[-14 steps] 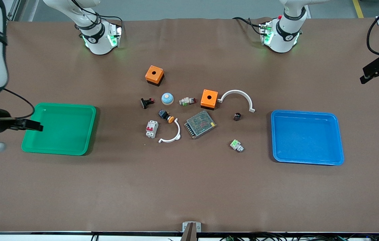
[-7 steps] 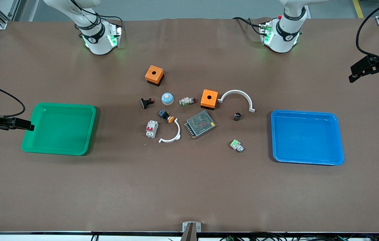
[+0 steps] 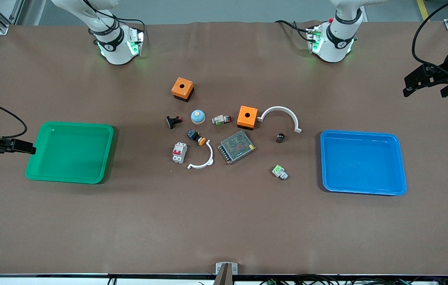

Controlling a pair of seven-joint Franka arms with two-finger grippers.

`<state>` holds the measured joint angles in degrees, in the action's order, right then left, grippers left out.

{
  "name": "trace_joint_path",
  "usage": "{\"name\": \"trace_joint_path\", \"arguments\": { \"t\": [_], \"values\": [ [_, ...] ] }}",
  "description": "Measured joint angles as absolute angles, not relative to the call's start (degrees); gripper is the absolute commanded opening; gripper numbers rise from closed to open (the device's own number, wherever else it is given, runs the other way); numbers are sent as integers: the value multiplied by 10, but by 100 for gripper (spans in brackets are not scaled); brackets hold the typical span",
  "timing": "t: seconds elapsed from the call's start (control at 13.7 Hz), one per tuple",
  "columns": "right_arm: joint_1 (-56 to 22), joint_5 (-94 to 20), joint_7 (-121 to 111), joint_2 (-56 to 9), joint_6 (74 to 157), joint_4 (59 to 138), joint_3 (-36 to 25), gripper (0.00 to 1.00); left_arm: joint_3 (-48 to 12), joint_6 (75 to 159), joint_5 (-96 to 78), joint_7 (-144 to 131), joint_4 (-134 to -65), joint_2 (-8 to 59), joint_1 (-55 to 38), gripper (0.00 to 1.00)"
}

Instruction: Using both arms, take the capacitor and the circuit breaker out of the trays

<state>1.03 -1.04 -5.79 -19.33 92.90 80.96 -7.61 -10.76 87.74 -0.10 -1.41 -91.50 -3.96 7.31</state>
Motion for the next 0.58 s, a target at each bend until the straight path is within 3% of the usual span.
{"name": "trace_joint_path", "arguments": {
  "t": [0.29,0.58],
  "values": [
    [10,-10,-58,-188,904,807,-73,100,-112,877,-1,-16,-916,-45,73,100],
    [11,-10,-58,-138,886,827,-73,100,-112,877,-1,-16,-917,-49,74,100]
  ]
}}
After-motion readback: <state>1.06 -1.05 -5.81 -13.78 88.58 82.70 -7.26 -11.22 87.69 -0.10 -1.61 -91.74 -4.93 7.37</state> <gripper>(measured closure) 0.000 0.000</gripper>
